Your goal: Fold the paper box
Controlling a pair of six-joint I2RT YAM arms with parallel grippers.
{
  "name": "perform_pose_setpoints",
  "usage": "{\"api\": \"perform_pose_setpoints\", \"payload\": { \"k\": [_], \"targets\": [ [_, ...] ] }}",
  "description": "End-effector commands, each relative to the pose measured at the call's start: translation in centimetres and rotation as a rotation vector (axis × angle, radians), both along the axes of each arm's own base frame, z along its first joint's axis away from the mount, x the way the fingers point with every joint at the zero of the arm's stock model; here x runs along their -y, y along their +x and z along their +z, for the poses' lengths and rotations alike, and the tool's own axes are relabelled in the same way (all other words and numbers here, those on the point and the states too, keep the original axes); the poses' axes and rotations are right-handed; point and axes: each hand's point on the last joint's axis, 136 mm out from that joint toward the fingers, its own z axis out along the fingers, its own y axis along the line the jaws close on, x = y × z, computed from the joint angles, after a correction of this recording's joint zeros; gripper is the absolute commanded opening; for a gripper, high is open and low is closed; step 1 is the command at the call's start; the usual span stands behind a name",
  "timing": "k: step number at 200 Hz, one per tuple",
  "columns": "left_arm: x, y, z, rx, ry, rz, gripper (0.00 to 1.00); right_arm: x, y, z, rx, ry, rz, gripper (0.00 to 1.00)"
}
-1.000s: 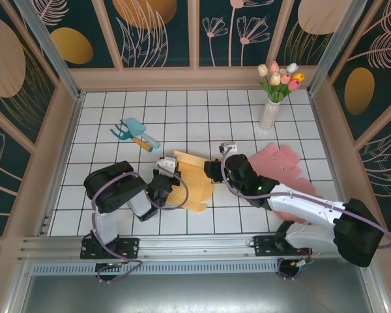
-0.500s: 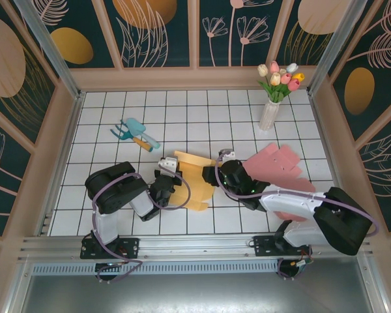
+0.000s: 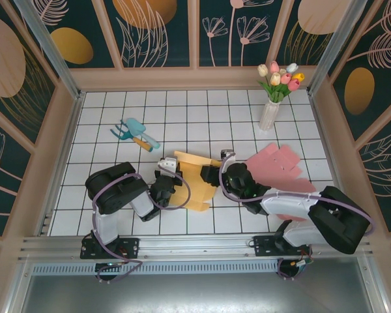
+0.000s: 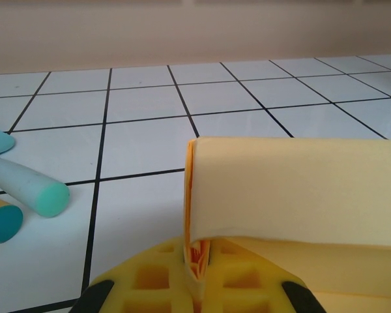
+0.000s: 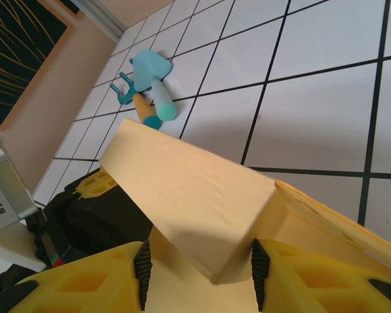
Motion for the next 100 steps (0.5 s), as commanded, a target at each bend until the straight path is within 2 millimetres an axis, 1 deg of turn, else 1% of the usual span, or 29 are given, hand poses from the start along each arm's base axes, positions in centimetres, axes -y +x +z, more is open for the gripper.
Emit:
{"api": "perform_pose_setpoints", "payload": {
  "k": [1, 32, 56, 82, 94, 100],
  "targets": [
    [-0.3, 0.0, -0.6, -0.020, 0.020, 0.030, 0.00, 1.4, 0.3, 0.7, 0.047, 0.001, -0.048, 0.48],
    [-0.4, 0.1, -0.7, -0.021, 0.024, 0.034, 0.00, 3.4, -0.1, -1.8, 0.026, -0.093, -0.093, 0.48],
    [-0.2, 0.1, -0.8, -0.025, 0.027, 0.030, 0.00, 4.8, 0.0, -3.4, 0.011, -0.148, -0.130, 0.49],
    [0.1, 0.1, -0.8, -0.027, 0.020, 0.018, 0.00, 5.9, 0.7, -4.6, 0.005, -0.181, -0.164, 0.49],
    [0.2, 0.1, -0.8, -0.027, 0.018, 0.013, 0.00, 6.2, 1.1, -4.8, 0.000, -0.173, -0.165, 0.49],
    [0.2, 0.1, -0.8, -0.028, 0.019, 0.009, 0.00, 6.0, 1.2, -4.9, -0.002, -0.163, -0.147, 0.49]
  ]
}}
